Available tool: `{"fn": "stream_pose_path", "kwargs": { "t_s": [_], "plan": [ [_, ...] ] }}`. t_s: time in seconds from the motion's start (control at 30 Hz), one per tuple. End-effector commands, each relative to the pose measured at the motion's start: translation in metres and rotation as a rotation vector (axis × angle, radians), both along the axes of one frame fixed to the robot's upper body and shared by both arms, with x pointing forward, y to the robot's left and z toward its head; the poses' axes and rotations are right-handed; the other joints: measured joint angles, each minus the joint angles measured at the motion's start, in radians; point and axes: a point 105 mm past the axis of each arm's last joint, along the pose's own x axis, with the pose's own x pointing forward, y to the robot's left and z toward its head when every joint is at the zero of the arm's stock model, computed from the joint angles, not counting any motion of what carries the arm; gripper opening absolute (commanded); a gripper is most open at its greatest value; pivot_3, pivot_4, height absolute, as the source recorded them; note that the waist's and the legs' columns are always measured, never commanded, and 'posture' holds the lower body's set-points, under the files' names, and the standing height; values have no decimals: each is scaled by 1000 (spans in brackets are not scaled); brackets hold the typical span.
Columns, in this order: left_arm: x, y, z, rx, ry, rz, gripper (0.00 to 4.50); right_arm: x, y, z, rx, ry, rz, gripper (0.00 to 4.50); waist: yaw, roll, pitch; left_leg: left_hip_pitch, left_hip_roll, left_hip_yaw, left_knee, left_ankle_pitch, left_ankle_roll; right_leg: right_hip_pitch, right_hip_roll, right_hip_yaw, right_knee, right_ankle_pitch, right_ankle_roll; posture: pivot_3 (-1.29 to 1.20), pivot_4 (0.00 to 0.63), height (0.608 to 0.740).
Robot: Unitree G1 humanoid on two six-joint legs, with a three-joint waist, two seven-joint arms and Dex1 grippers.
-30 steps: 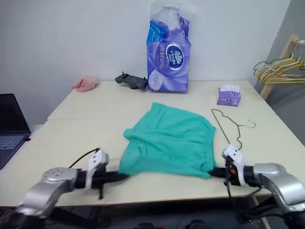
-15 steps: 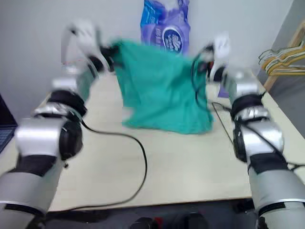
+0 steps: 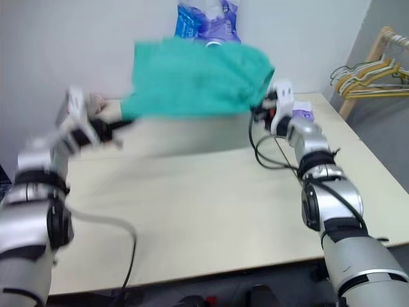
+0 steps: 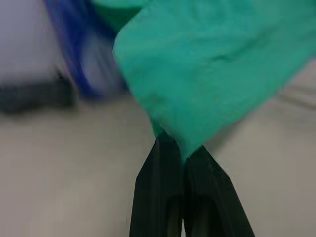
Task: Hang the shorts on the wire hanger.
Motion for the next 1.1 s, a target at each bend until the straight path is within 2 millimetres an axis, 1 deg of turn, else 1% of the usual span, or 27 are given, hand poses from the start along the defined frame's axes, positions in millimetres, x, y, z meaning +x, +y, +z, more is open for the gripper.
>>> {"fn": "stream_pose_path", "kwargs": {
  "t_s": [0.03, 0.07, 0.1, 0.13, 0.17, 0.2, 0.23, 0.27, 0.33, 0.4, 0.43, 0.5, 0.57, 0.63, 0.67, 0.73, 0.8, 0.83, 0.9, 0.93, 0.97, 1.0, 1.03, 1.07, 1.1],
  "plan": [
    [-57, -6, 15, 7, 50, -191, 44, -15, 10, 22, -31, -84, 125, 0, 1, -3, 7, 0, 0, -1, 1, 1, -2, -2, 0, 0, 2, 2, -3, 141, 25, 740],
    [-92, -6, -9, -12, 185, -236, 44, -23, 9, 4, -49, -42, 149, 0, -6, -4, 6, 0, 3, -3, 0, 2, -2, -3, 3, -1, 1, 7, -6, 135, 29, 740],
    [-122, -8, -25, -14, 278, -271, 44, -32, 8, -11, -45, 5, 156, 0, -8, -2, 5, 4, 6, -3, -3, 3, -4, -2, 6, 0, 2, 8, -9, 131, 35, 740],
    [-143, -10, -35, -20, 347, -282, 44, -41, 7, -24, -39, 50, 165, 0, -3, 1, 6, 12, 8, -3, -5, 3, -4, 4, 7, -1, 2, 6, -11, 133, 39, 740],
    [-157, -11, -40, -18, 382, -280, 44, -51, 6, -34, -38, 82, 176, 0, 8, 5, 7, 23, 9, -3, -9, 2, -4, 12, 7, -1, 0, 3, -13, 133, 39, 740],
    [-167, -11, -43, -8, 406, -279, 44, -63, 5, -43, -45, 111, 191, 0, 24, 7, 9, 30, 9, -3, -12, 2, -4, 20, 7, -2, 0, 0, -13, 138, 40, 740],
    [-174, -12, -45, -2, 421, -276, 44, -71, 5, -49, -52, 128, 201, 0, 40, 7, 10, 37, 9, -3, -16, 1, -4, 26, 6, -2, -1, -1, -13, 138, 40, 740],
    [-178, -12, -45, 9, 430, -278, 44, -80, 5, -54, -46, 155, 209, 0, 64, 8, 11, 40, 9, -4, -18, 1, -4, 29, 6, -4, -2, -2, -14, 141, 42, 740],
    [-185, -15, -42, 14, 448, -302, 44, -106, 7, -67, -18, 235, 245, 0, 96, 11, 12, 42, 9, -6, -16, 2, -4, 30, 7, -7, 0, -3, -16, 146, 45, 740],
    [-187, -19, -39, 15, 452, -323, 44, -128, 9, -76, -4, 296, 266, 0, 114, 12, 13, 42, 9, -9, -16, 4, -3, 32, 7, -10, 0, -4, -17, 144, 48, 740],
    [-186, -20, -38, 15, 449, -327, 44, -136, 10, -79, -4, 313, 268, 0, 117, 13, 14, 46, 9, -10, -16, 4, -3, 37, 7, -11, -1, -4, -17, 142, 49, 740],
    [-181, -22, -37, 22, 441, -328, 44, -149, 10, -84, 0, 340, 254, 0, 118, 14, 14, 54, 8, -9, -18, 3, -3, 45, 5, -11, -3, -9, -12, 139, 53, 740],
    [-180, -25, -37, 31, 448, -353, 44, -157, 9, -88, 4, 358, 235, 0, 116, 13, 15, 54, 7, -9, -18, 3, -3, 45, 5, -11, -3, -10, -10, 132, 54, 740],
    [-182, -28, -38, 36, 455, -374, 44, -162, 7, -90, 3, 365, 220, 0, 109, 14, 17, 54, 7, -9, -18, 3, -4, 44, 5, -10, -3, -11, -10, 111, 59, 740],
    [-180, -30, -39, 39, 452, -380, 44, -163, 3, -92, -8, 364, 202, 0, 107, 14, 18, 54, 7, -8, -18, 3, -4, 44, 5, -10, -3, -11, -10, 102, 60, 740],
    [-172, -31, -40, 46, 441, -370, 44, -163, -6, -95, -26, 359, 161, 0, 103, 13, 19, 54, 7, -8, -19, 3, -4, 44, 5, -10, -3, -11, -10, 93, 60, 740],
    [-163, -30, -42, 74, 409, -359, 44, -162, -10, -96, -30, 355, 138, 0, 99, 11, 22, 54, 7, -8, -19, 3, -4, 44, 5, -10, -3, -11, -10, 87, 63, 740],
    [-150, -30, -40, 85, 354, -329, 44, -160, -11, -94, -27, 351, 128, 0, 97, 12, 24, 54, 8, -8, -19, 3, -4, 44, 5, -10, -3, -11, -9, 77, 69, 740],
    [-113, -24, -33, 98, 212, -196, 44, -157, -11, -92, -22, 344, 120, 0, 98, 11, 27, 54, 7, -8, -19, 3, -4, 44, 5, -10, -3, -11, -9, 74, 71, 740],
    [-100, -22, -30, 97, 168, -145, 44, -157, -11, -91, -21, 342, 119, 0, 102, 11, 28, 54, 7, -8, -19, 3, -4, 45, 5, -11, -3, -11, -9, 68, 72, 740],
    [-74, -19, -21, 104, 67, -51, 222, -154, -10, -90, -16, 335, 113, 0, 104, 8, 29, 54, 7, -9, -18, 3, -4, 45, 5, -11, -3, -11, -9, 63, 74, 740],
    [-57, -18, -14, 105, 2, 7, 445, -152, -9, -88, -13, 330, 109, 0, 104, 6, 30, 54, 7, -9, -18, 3, -4, 45, 6, -12, -3, -10, -9, 62, 73, 740],
    [-42, -22, -5, 75, -48, 44, 617, -150, -8, -87, -11, 323, 104, 0, 104, 5, 30, 54, 7, -9, -18, 3, -4, 45, 6, -12, -3, -10, -9, 60, 74, 740],
    [-35, -34, -1, 53, -78, 26, 904, -149, -7, -86, -7, 320, 102, 0, 104, 3, 31, 53, 7, -9, -18, 3, -4, 45, 6, -11, -3, -7, -14, 58, 76, 740],
    [-32, -45, 0, 43, -95, -3, 1240, -148, -6, -85, -5, 319, 104, 0, 102, 2, 31, 53, 7, -9, -18, 3, -4, 44, 5, -11, -3, -7, -14, 58, 76, 740]
  ]
}}
